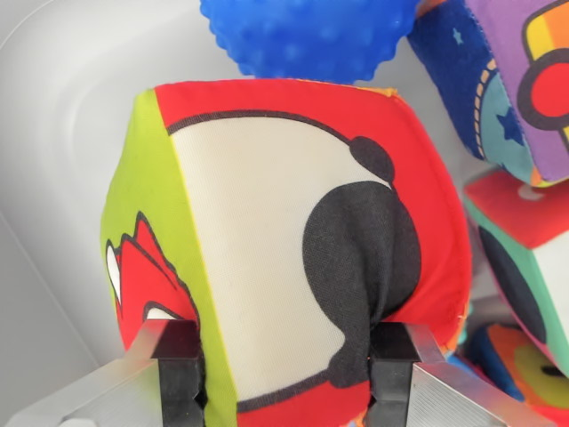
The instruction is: Pick an object from the bin
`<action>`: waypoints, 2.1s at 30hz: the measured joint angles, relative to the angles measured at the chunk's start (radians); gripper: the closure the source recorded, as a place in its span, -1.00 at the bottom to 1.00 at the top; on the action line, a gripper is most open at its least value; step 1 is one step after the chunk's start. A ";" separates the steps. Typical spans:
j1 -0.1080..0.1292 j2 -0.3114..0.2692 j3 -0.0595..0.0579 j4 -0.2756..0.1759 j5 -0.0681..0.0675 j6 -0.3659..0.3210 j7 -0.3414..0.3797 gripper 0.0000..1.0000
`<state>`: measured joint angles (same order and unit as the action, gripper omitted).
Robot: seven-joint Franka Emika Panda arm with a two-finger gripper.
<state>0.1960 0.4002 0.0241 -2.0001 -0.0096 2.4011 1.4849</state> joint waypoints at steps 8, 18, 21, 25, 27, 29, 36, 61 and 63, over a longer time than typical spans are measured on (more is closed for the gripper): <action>0.000 -0.052 0.000 0.011 0.001 -0.062 0.000 1.00; 0.000 -0.116 0.000 0.039 0.002 -0.153 -0.001 1.00; 0.000 -0.130 0.000 0.048 0.002 -0.177 -0.001 1.00; 0.000 -0.154 0.000 0.068 0.003 -0.221 -0.001 1.00; 0.000 -0.163 0.001 0.075 0.003 -0.237 -0.001 1.00; 0.000 -0.173 0.001 0.086 0.003 -0.257 -0.001 1.00; 0.000 -0.199 0.001 0.124 0.003 -0.323 -0.001 1.00; 0.000 -0.247 0.001 0.261 0.004 -0.508 -0.002 1.00; 0.000 -0.248 0.001 0.270 0.004 -0.518 -0.002 1.00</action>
<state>0.1960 0.1523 0.0249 -1.7302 -0.0056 1.8834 1.4832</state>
